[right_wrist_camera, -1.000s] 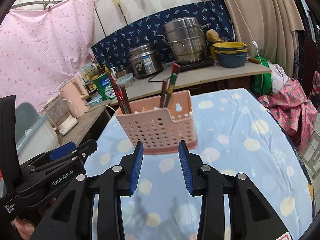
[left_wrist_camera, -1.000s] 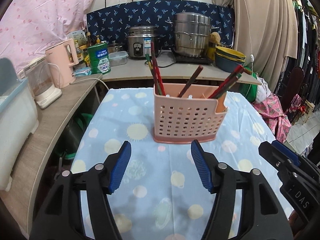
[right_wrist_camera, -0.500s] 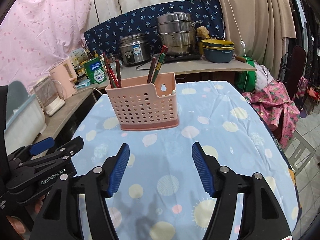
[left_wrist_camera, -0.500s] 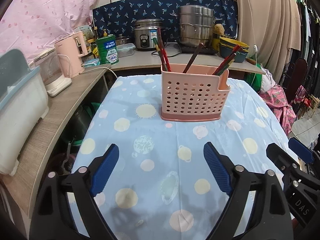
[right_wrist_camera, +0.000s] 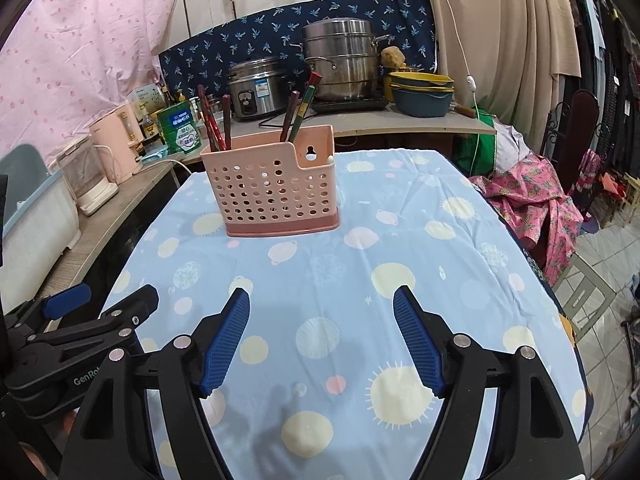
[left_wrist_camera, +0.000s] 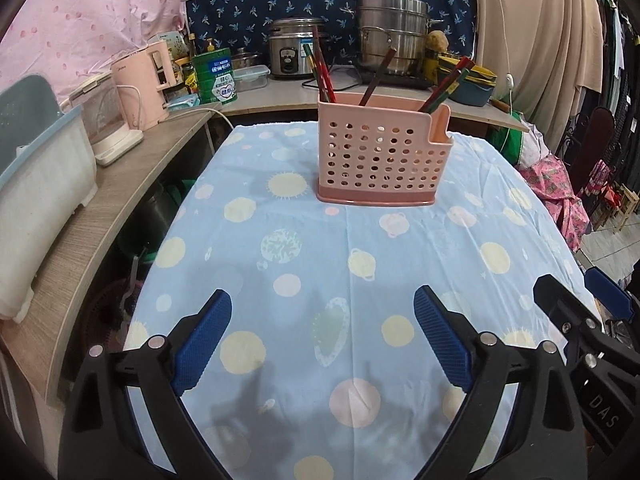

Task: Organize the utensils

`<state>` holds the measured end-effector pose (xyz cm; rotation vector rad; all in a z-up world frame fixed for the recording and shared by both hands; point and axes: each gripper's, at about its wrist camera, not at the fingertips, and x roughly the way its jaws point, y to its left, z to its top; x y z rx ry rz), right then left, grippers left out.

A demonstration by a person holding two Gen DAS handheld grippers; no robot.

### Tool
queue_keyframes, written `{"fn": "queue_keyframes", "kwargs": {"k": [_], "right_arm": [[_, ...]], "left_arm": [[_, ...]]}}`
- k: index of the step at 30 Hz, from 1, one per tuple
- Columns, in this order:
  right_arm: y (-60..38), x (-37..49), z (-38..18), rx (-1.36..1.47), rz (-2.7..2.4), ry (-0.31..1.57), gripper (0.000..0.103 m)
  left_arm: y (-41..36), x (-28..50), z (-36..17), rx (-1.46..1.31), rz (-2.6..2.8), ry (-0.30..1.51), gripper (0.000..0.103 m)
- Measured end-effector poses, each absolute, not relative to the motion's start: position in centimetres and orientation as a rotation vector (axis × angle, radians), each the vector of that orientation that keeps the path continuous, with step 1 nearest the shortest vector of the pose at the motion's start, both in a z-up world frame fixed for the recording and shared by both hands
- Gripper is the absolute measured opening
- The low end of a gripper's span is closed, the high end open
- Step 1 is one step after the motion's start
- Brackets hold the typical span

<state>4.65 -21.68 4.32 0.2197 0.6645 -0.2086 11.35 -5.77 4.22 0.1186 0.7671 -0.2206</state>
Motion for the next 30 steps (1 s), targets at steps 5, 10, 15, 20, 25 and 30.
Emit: {"fn": "queue_keyframes", "kwargs": {"k": [5, 10, 15, 20, 25, 30], "right_arm": [[-21.6, 4.1, 3.8, 0.233, -0.208, 0.664, 0.078], [-21.7, 3.7, 3.4, 0.238, -0.215, 0.667, 0.079], [-21.9, 3.5, 3.2, 0.245, -0.226, 0.667, 0.085], [-22.4, 3.4, 2.9, 0.253, -0.241, 0.675, 0.097], [-22.8, 3.2, 2.6, 0.254, -0.260, 0.669, 0.097], [-22.9, 3.1, 2.5, 0.249, -0.267, 0.669, 0.097]], "left_arm": [[-5.8, 10.8, 4.0, 0.118, -0.216, 0.768, 0.091], [-5.9, 10.5, 3.8, 0.122, -0.204, 0.768, 0.092], [-5.8, 10.4, 3.7, 0.123, -0.202, 0.765, 0.096], [-5.7, 10.4, 3.7, 0.130, -0.198, 0.758, 0.096], [-5.4, 10.7, 3.5, 0.123, -0.190, 0.767, 0.096], [-5.1, 10.9, 3.3, 0.117, -0.182, 0.773, 0.096]]}}
